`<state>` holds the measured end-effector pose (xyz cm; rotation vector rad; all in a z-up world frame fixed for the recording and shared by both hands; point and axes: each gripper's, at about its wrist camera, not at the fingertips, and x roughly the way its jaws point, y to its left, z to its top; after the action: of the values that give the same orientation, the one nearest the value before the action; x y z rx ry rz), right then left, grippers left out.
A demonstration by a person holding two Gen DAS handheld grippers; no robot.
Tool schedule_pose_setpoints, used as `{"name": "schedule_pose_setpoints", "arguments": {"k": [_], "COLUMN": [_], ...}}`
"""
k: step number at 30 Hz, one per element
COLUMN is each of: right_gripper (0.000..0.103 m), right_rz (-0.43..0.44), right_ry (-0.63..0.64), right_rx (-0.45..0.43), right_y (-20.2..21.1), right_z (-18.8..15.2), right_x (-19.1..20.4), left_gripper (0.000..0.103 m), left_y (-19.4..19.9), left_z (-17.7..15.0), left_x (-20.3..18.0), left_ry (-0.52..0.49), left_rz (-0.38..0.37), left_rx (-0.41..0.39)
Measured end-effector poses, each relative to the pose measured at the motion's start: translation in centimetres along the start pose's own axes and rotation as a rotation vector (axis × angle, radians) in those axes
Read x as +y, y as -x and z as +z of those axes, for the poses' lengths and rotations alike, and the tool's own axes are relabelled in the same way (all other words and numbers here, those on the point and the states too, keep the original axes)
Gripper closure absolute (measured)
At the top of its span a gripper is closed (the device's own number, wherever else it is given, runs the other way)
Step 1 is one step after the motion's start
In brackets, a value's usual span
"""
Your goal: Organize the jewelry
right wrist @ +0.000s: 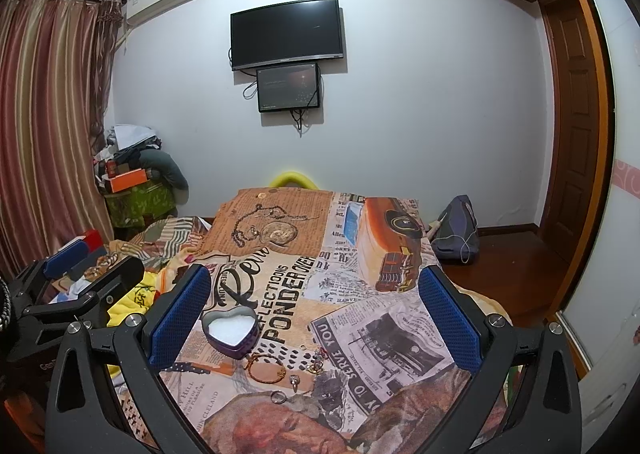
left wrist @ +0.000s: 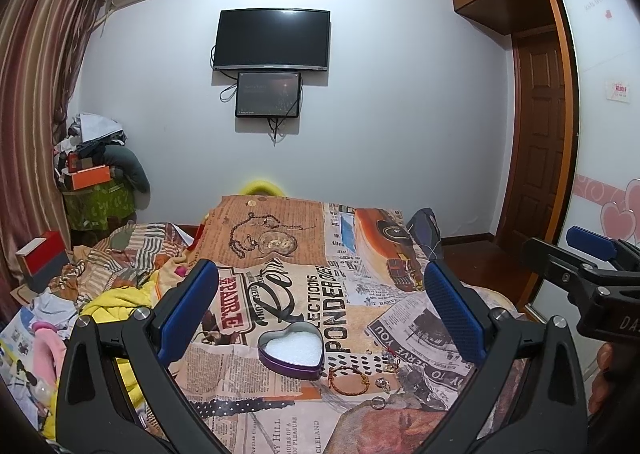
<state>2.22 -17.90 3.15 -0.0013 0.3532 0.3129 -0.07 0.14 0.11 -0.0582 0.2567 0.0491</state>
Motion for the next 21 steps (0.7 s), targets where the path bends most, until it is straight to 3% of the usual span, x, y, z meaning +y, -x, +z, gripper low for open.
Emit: {"name": "schedule_pose_setpoints", "arguments": {"k": [21], "right_gripper": [0.0], "right_rz": [0.0], "right_ry": [-0.002], "right_rx": [0.0], "right_y": [0.0], "right_z": [-0.05], "right_x": [0.08], "left_gripper": [0.0], "left_y": [0.12], "left_z": [0.01], "left_x": [0.09], "left_ry": [0.004], "left_rz": [0.003], "left_rx": [-0.002]}}
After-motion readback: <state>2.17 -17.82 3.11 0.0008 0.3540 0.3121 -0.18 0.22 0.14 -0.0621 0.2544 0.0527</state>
